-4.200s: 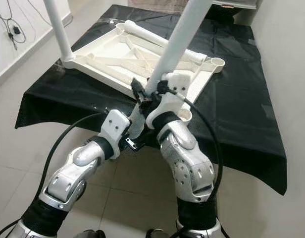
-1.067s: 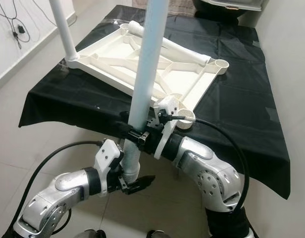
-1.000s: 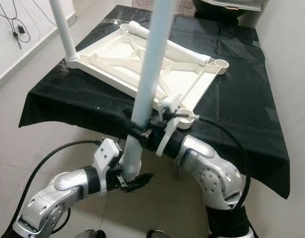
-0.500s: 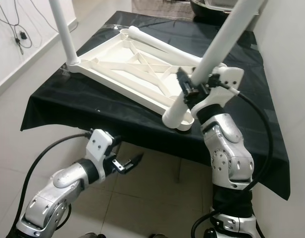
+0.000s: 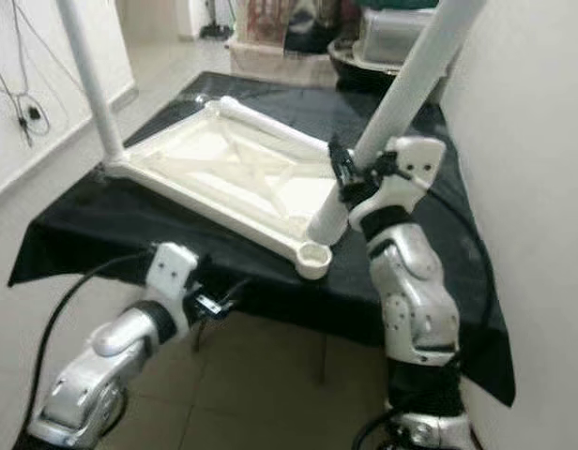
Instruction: Building children table
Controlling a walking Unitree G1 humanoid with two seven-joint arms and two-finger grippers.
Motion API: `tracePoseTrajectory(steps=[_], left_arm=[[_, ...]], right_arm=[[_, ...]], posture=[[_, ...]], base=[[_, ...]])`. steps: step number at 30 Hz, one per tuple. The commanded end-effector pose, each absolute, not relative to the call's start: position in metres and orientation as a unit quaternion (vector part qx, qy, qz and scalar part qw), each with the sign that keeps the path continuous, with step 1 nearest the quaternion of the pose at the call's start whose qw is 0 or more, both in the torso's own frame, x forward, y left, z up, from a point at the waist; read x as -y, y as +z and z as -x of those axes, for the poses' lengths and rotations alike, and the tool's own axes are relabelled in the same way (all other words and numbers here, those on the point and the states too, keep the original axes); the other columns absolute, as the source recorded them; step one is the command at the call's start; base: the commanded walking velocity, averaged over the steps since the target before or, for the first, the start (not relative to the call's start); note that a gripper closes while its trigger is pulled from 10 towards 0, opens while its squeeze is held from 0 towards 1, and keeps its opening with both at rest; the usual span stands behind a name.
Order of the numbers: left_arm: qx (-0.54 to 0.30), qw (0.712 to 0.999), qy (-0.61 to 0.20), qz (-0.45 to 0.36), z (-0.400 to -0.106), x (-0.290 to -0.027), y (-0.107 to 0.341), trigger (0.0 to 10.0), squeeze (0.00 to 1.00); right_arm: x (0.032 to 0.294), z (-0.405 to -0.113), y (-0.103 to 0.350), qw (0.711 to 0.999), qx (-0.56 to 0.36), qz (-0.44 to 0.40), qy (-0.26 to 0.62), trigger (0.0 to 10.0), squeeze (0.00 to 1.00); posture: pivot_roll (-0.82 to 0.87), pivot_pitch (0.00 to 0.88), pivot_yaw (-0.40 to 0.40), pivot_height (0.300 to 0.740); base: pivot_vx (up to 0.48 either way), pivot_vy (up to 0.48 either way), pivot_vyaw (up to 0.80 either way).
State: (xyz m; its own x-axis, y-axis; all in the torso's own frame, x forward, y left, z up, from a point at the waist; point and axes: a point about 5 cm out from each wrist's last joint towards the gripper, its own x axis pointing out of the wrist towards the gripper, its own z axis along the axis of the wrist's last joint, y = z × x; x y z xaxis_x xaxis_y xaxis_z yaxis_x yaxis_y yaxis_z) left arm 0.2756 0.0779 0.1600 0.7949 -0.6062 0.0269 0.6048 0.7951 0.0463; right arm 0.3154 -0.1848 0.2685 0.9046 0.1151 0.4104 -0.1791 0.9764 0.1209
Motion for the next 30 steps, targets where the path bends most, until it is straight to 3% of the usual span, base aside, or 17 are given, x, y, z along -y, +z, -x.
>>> tracePoseTrajectory(steps=[1, 6, 14, 20, 30], left_arm=[[0.012, 0.954, -0.299, -0.023, -0.279, -0.084, 0.156, 10.0, 0.00], [0.008, 0.956, -0.292, -0.019, -0.281, -0.085, 0.156, 10.0, 0.00], [0.015, 0.957, -0.288, -0.006, -0.281, -0.085, 0.157, 10.0, 0.00], [0.017, 0.951, -0.309, -0.002, -0.270, -0.076, 0.157, 10.0, 0.00], [0.012, 0.937, -0.349, 0.009, -0.248, -0.067, 0.157, 10.0, 0.00]], right_arm=[[0.178, -0.316, 0.271, 0.971, 0.213, -0.075, 0.084, 10.0, 0.00], [0.177, -0.316, 0.271, 0.970, 0.214, -0.075, 0.085, 10.0, 0.00], [0.165, -0.316, 0.270, 0.963, 0.201, -0.095, 0.156, 10.0, 0.00], [0.149, -0.316, 0.259, 0.943, 0.156, -0.112, 0.271, 10.0, 0.00], [0.149, -0.343, 0.263, 0.942, 0.150, -0.103, 0.281, 10.0, 0.00]], posture=[[0.06, 0.102, -0.063, 0.740], [0.06, 0.102, -0.063, 0.740], [0.06, 0.114, -0.064, 0.740], [0.06, 0.127, -0.064, 0.740], [0.07, 0.169, -0.077, 0.740]], base=[[0.000, 0.000, 0.00], [0.000, 0.000, 0.00], [0.000, 0.000, 0.00], [0.000, 0.000, 0.00], [0.000, 0.000, 0.00]])
